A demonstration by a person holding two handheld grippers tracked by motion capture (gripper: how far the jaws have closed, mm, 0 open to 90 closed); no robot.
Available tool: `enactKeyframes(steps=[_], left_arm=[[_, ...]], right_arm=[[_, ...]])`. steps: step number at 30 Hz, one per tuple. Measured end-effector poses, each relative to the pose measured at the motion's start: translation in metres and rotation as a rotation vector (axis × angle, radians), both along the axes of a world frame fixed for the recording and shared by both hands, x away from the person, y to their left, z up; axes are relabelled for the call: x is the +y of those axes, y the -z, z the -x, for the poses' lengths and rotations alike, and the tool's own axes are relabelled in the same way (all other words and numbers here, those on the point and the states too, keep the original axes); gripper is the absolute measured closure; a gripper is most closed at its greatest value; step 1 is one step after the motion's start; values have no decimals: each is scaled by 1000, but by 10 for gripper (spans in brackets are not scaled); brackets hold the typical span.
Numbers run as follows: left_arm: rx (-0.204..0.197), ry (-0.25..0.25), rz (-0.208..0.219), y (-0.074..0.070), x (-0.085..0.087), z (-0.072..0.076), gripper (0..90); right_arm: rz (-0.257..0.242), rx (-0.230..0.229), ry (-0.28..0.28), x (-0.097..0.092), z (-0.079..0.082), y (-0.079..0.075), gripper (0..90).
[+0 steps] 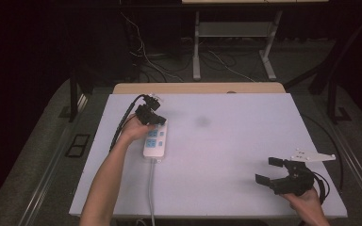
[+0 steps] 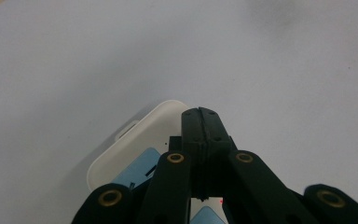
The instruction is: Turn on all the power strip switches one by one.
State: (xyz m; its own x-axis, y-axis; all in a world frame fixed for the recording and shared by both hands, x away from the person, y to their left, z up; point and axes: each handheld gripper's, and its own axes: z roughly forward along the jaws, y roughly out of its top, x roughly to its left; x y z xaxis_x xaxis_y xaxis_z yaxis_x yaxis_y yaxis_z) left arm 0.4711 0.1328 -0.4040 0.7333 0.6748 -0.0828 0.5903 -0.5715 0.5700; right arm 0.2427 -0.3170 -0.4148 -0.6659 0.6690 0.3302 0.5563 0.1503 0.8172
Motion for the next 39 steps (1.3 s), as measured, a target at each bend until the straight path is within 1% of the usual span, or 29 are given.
enactKeyframes(steps=[2, 4, 8, 10, 12, 14, 15, 17, 19, 20, 22, 25, 28, 32, 35, 36, 39], left_arm=[[2, -12, 12, 1, 1, 0, 896], [7, -14, 21, 2, 3, -1, 897], [9, -14, 20, 2, 3, -1, 897], [11, -17, 28, 3, 3, -1, 898], [23, -24, 36, 4, 4, -2, 898], [39, -36, 54, 4, 6, -3, 898], [41, -33, 54, 4, 6, -3, 899], [30, -31, 48, 5, 5, -2, 899], [19, -27, 30, 4, 3, -1, 899], [20, -29, 26, 4, 2, -1, 899], [32, -37, 36, 5, 3, -2, 900], [37, -46, 49, 5, 4, -2, 900], [27, -43, 44, 5, 4, -1, 899], [26, -50, 48, 6, 4, 0, 899], [35, -59, 50, 5, 5, -1, 898], [42, -68, 58, 5, 5, -1, 898], [31, -75, 50, 5, 3, 0, 898]], right_arm=[[2, -1, -3, 0, 0, 0, 7], [-1, -1, -2, 0, 1, 0, 7], [-1, -2, -3, 0, 1, 0, 7], [2, -3, -6, 0, 1, -1, 7], [0, -5, -6, 0, 1, -1, 7], [0, -8, -3, -1, 1, -1, 7], [0, -7, -2, -1, 1, -1, 7], [-2, -6, -1, -3, 1, -1, 7], [-2, -7, -2, -3, 1, -1, 7], [-2, -6, -3, -3, 1, -1, 7], [0, -4, -4, -2, 1, -1, 6], [1, -8, -5, -2, 2, -1, 7], [2, -6, -5, -2, 2, -1, 6], [0, -7, -2, -2, 1, -1, 7], [0, -5, -2, -2, 2, -1, 6], [1, -5, -1, -2, 2, -1, 7], [-1, -8, -1, -2, 2, -1, 7]])
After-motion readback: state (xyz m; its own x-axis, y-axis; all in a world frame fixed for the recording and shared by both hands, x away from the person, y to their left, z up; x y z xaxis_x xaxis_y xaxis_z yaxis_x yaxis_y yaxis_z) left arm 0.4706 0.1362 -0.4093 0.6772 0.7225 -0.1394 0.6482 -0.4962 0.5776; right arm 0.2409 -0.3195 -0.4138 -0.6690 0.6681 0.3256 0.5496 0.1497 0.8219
